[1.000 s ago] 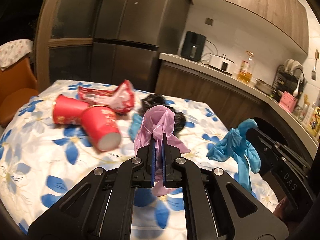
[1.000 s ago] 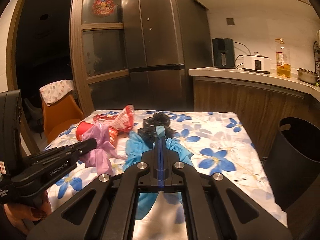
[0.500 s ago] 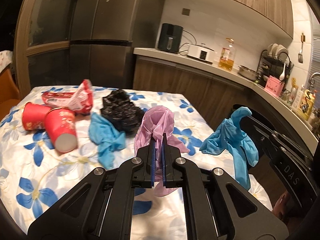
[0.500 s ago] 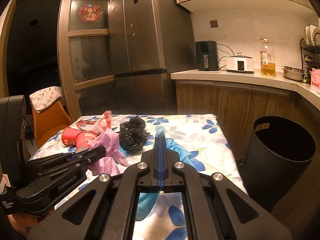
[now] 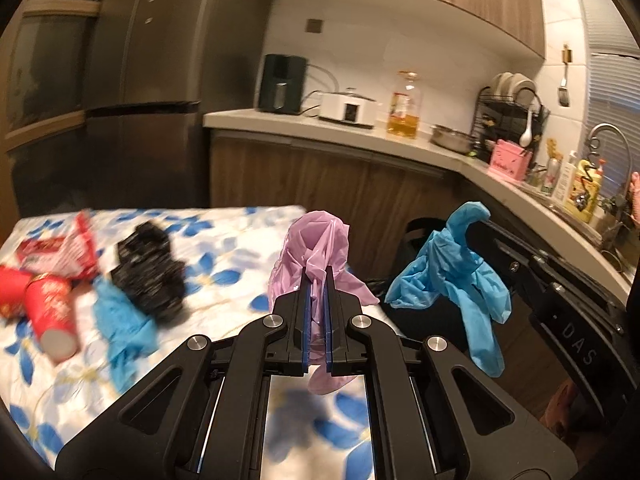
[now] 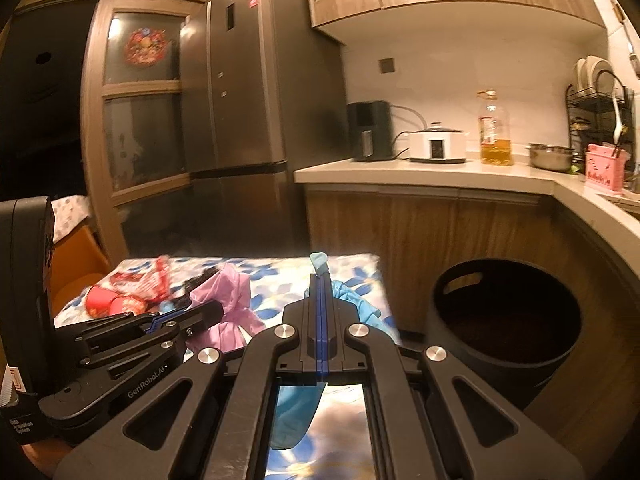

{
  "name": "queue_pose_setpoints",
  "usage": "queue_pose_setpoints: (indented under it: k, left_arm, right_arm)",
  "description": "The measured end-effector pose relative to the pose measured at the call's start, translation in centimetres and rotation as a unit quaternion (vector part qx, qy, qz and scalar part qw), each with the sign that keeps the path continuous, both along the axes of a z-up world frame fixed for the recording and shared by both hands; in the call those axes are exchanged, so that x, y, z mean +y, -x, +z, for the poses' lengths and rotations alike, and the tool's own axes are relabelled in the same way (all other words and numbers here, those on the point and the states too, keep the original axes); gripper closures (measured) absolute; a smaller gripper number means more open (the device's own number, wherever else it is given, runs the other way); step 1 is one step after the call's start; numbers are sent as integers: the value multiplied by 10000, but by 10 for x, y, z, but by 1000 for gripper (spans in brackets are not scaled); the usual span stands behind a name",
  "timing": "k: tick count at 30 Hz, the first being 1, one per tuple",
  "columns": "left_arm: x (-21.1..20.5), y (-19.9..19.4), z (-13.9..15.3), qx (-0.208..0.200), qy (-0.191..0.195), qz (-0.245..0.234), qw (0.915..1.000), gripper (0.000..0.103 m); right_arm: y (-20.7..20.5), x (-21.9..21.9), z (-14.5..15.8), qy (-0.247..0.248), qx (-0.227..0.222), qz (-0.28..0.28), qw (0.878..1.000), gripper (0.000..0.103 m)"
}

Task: Collect trash
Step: 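Carry the purple bag and blue glove in both tools over the black bin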

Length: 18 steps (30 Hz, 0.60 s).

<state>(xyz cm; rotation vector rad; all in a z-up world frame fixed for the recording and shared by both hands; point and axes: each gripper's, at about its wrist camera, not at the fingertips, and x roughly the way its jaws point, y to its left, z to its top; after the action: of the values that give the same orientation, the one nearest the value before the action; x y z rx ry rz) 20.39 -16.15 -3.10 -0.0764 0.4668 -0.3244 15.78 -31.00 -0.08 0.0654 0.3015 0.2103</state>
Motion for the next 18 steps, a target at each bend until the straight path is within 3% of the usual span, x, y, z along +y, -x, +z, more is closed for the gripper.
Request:
queue_pose_setpoints:
  k: [9, 18]
  left_arm:
    - [-70, -35, 37, -490, 30, -611, 9969, 99]
    - [-134, -75, 41, -447, 91, -994, 9940, 99]
  right_arm:
    - [-26, -65, 20, -4, -229, -789, 9966, 102]
    - [-47, -113, 20, -22, -138, -1291, 9915, 102]
